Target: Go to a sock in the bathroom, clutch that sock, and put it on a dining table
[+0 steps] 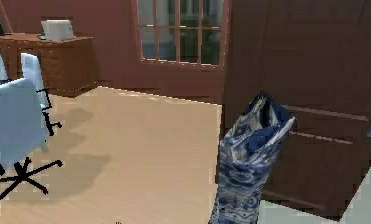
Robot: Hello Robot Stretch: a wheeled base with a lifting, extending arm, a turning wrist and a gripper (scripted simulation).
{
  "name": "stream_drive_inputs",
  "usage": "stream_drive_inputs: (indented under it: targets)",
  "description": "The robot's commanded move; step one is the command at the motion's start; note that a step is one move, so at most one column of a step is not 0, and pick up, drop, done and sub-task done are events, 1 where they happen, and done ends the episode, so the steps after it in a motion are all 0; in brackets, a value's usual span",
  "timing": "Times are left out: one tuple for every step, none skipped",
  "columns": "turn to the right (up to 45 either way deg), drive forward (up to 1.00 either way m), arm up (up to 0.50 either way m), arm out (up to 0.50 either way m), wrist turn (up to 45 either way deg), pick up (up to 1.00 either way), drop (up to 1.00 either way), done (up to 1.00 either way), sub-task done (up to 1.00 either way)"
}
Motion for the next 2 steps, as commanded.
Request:
stream_drive_inputs:
  targets:
    - [-45.0, 0.0, 0.0, 0.0, 0.0, 0.0, 0.0, 0.0, 0.0]
    - [-30.0, 0.0, 0.0, 0.0, 0.0, 0.0, 0.0, 0.0, 0.0]
